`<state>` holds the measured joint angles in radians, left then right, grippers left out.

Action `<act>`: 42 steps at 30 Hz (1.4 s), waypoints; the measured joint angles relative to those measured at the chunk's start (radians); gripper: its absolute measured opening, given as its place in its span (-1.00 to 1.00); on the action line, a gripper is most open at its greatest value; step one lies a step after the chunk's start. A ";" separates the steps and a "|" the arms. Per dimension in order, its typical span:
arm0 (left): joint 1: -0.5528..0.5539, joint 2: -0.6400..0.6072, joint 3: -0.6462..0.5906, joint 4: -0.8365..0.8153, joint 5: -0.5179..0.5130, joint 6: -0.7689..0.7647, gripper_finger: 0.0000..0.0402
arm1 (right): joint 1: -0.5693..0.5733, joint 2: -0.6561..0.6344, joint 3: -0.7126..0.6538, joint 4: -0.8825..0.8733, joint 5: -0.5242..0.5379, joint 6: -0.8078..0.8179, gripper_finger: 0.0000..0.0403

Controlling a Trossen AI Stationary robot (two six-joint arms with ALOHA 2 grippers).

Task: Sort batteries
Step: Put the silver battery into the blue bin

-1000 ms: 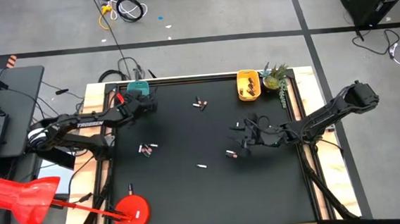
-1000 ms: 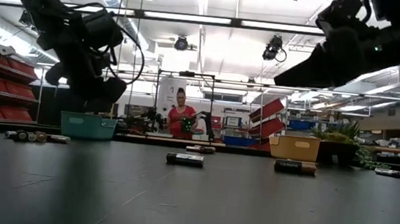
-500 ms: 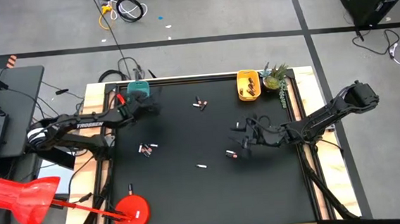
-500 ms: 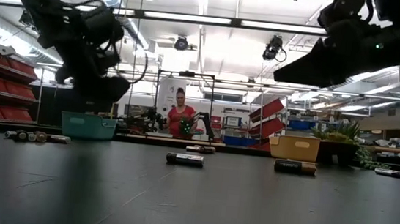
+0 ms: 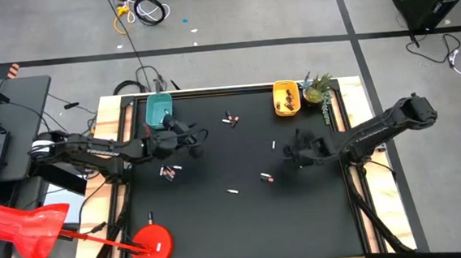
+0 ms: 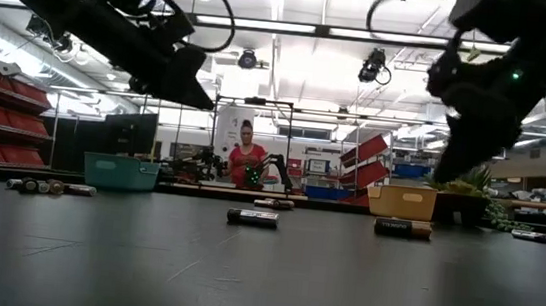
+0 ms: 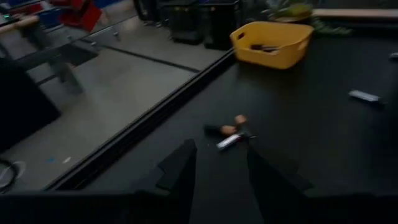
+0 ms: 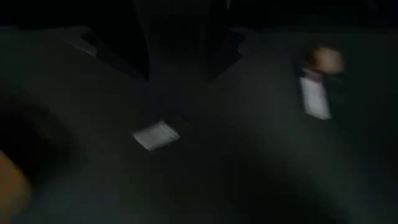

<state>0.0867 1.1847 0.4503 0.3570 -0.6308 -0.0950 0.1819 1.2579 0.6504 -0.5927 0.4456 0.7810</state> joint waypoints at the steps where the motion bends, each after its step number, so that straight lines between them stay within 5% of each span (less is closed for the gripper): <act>1: -0.013 0.000 0.000 0.002 0.000 -0.004 -0.25 | -0.020 0.000 0.020 -0.078 -0.011 0.023 -0.20; 5: -0.051 0.004 0.000 0.064 0.000 -0.015 -0.25 | -0.111 0.000 0.051 -0.278 -0.027 0.063 -0.20; 10: -0.083 0.034 0.001 0.108 0.000 0.013 -0.25 | -0.203 -0.001 -0.009 -0.294 -0.110 0.095 -0.21; 27: -0.130 0.086 0.000 0.133 0.000 0.039 -0.25 | -0.218 -0.116 -0.070 -0.391 -0.178 0.228 -0.21; 42: -0.154 0.086 0.000 0.181 0.011 0.039 -0.25 | -0.258 -0.279 -0.320 -0.142 -0.262 0.255 -0.41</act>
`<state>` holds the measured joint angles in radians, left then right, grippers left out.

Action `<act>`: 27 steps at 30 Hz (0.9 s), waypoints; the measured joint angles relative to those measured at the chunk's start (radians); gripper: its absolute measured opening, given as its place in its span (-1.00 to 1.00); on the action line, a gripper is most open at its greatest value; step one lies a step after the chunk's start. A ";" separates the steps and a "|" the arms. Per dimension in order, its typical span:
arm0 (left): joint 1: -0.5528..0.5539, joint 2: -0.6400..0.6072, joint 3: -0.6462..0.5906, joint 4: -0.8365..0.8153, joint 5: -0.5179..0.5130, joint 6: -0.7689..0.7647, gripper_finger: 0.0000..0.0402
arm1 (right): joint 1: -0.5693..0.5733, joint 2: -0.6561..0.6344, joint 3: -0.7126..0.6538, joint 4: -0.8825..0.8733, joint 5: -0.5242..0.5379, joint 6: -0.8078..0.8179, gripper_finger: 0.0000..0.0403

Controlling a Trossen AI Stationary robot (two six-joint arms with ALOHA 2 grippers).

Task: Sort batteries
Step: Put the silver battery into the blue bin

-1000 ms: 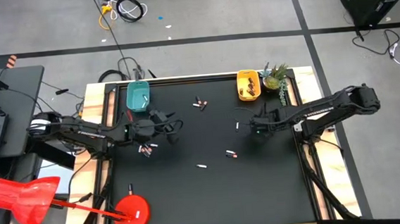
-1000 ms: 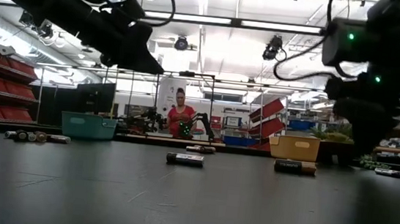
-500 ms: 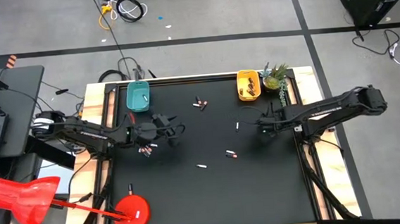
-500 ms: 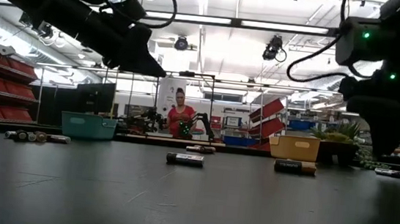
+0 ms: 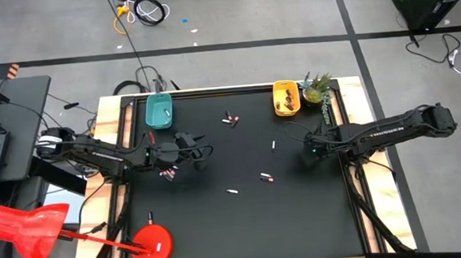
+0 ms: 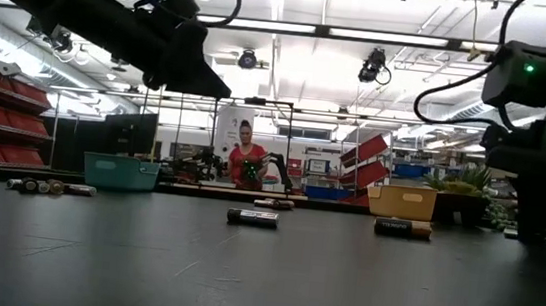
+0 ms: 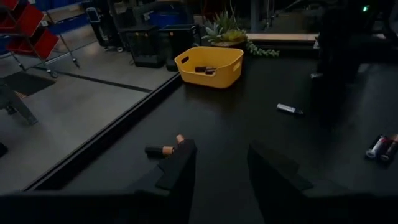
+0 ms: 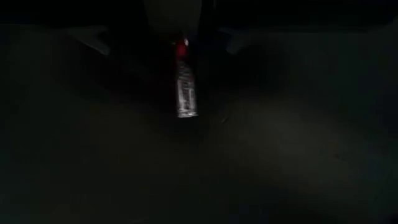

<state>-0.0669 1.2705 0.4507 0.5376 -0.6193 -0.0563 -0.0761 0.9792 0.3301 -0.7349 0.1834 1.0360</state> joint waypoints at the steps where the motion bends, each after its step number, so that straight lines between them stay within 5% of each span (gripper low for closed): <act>1: 0.000 0.000 0.000 0.005 0.000 0.000 -0.25 | 0.000 0.005 -0.003 0.003 0.006 0.007 -0.44; 8: 0.000 0.000 0.000 0.072 0.041 0.000 -0.25 | 0.039 0.005 -0.002 -0.001 0.029 -0.028 -0.89; 17: 0.000 0.000 0.000 0.155 0.235 -0.030 -0.25 | 0.070 0.016 0.028 0.126 0.065 -0.104 -0.89; 27: 0.000 0.052 0.000 0.242 0.294 -0.104 -0.25 | 0.087 0.019 0.028 0.484 0.149 -0.308 -0.89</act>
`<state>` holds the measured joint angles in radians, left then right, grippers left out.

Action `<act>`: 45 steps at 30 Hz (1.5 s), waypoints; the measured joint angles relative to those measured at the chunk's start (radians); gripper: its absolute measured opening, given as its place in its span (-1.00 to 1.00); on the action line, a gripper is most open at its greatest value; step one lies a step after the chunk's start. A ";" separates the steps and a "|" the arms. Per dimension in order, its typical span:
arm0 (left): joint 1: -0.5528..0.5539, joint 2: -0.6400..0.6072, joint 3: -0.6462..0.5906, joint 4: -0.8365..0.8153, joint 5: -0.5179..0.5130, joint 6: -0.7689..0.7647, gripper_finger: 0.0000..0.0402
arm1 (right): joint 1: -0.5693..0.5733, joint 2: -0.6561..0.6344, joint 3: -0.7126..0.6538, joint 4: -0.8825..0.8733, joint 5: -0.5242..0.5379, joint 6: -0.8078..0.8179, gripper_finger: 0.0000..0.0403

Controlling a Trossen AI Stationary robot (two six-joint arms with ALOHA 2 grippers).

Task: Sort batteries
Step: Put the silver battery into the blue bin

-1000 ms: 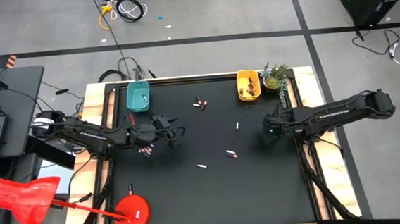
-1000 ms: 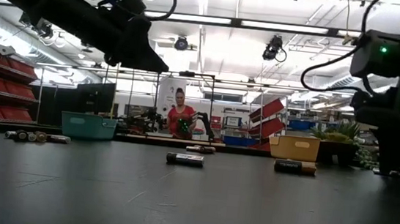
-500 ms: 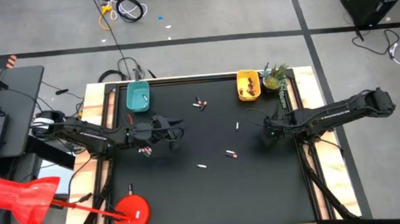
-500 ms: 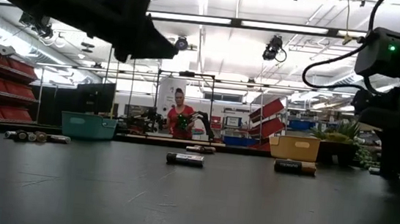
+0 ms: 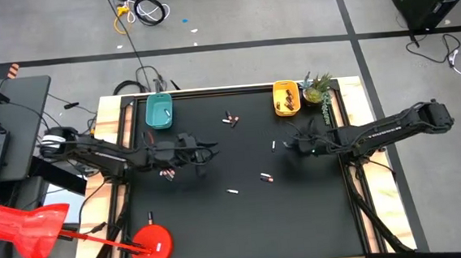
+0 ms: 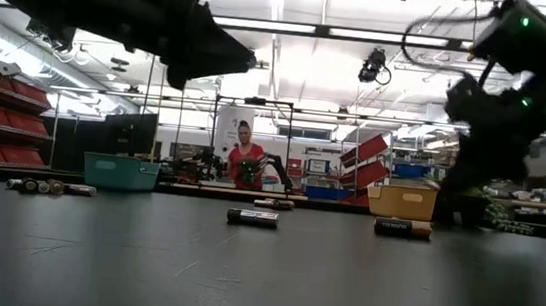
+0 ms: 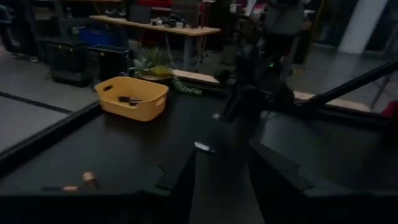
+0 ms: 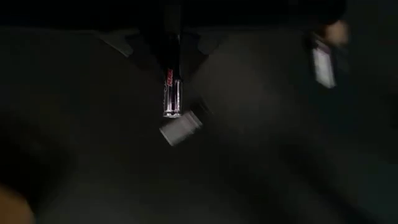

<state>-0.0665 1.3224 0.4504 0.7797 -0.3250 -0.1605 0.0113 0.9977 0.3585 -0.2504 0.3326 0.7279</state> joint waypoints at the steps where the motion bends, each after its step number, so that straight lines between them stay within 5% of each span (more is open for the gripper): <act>1: 0.000 0.032 0.000 0.061 0.009 -0.003 -0.25 | 0.000 0.000 0.001 0.051 0.004 -0.033 -0.89; 12: 0.025 0.474 0.123 0.704 -0.008 0.000 -0.24 | 0.037 0.120 0.003 0.653 0.006 -0.394 -0.89; 20: 0.045 0.633 0.332 0.650 -0.015 -0.004 -0.02 | 0.054 0.235 0.004 0.835 -0.009 -0.505 -0.89; 26: 0.061 0.648 0.413 0.555 -0.018 -0.014 0.23 | 0.054 0.293 0.004 0.955 -0.013 -0.553 -0.89; 32: 0.061 0.649 0.468 0.416 -0.013 -0.033 0.27 | 0.054 0.328 0.004 1.071 -0.047 -0.597 -0.89; 37: 0.059 0.648 0.475 0.413 -0.002 -0.031 0.00 | 0.062 0.325 0.004 1.110 -0.046 -0.619 -0.89; 42: 0.057 0.647 0.476 0.414 0.055 -0.010 -0.82 | 0.073 0.328 0.003 1.122 -0.040 -0.625 -0.88; 45: 0.058 0.647 0.476 0.412 0.058 -0.012 -0.84 | 0.074 0.328 0.002 1.123 -0.039 -0.598 -0.70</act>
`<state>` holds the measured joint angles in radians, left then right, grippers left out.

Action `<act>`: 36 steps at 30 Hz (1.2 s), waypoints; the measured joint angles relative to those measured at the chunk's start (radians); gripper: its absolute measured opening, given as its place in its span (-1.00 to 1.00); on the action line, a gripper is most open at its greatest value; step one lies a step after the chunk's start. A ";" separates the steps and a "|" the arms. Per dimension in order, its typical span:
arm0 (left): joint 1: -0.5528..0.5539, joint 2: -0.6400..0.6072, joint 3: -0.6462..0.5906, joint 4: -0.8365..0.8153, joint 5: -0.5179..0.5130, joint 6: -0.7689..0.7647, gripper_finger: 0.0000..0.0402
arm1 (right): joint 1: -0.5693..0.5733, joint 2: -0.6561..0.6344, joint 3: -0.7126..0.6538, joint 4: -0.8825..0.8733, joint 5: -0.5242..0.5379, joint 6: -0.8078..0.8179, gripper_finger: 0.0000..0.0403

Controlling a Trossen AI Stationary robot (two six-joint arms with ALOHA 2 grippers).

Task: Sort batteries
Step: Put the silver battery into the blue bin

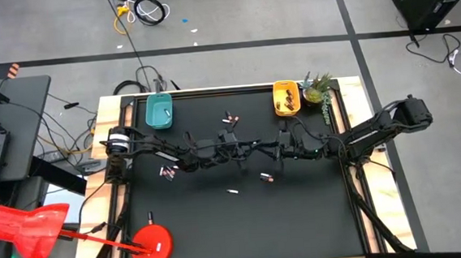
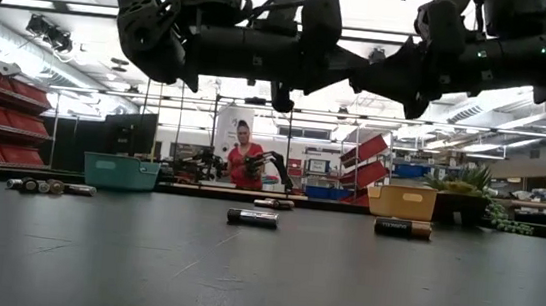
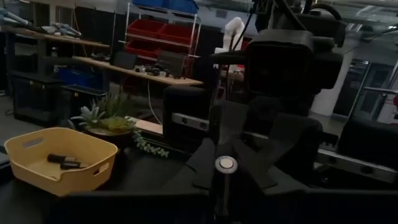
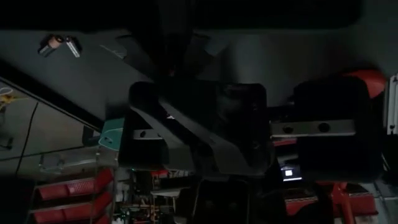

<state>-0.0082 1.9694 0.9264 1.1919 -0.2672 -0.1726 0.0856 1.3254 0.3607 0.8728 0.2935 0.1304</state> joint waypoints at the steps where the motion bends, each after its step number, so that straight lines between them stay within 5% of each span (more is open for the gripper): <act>1: 0.000 0.000 0.000 -0.001 -0.002 0.001 -0.84 | 0.000 0.000 0.000 0.000 0.000 0.007 -0.62; 5: 0.002 -0.020 -0.018 -0.018 -0.029 0.016 -0.84 | 0.000 0.000 0.000 -0.009 0.016 0.034 -0.31; 9: 0.010 -0.123 -0.118 -0.075 -0.167 0.068 -0.84 | 0.001 -0.005 0.004 -0.064 0.022 0.061 -0.13; 16: 0.054 -0.447 -0.373 -0.318 -0.478 0.054 -0.84 | 0.007 -0.005 0.003 -0.165 0.061 0.086 -0.12; 21: 0.132 -0.674 -0.529 -0.606 -0.744 -0.098 -0.84 | 0.033 -0.003 0.003 -0.164 0.079 0.084 -0.18; 26: 0.244 -0.800 -0.607 -0.781 -0.758 -0.247 -0.84 | 0.051 -0.003 0.003 -0.159 0.080 0.079 -0.20; 36: 0.416 -0.816 -0.613 -0.946 -0.670 -0.330 -0.84 | 0.070 -0.003 0.003 -0.156 0.084 0.078 -0.20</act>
<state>0.4079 1.1530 0.3134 0.2463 -0.9375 -0.5025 0.1555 1.3224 0.3634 0.7170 0.3771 0.2086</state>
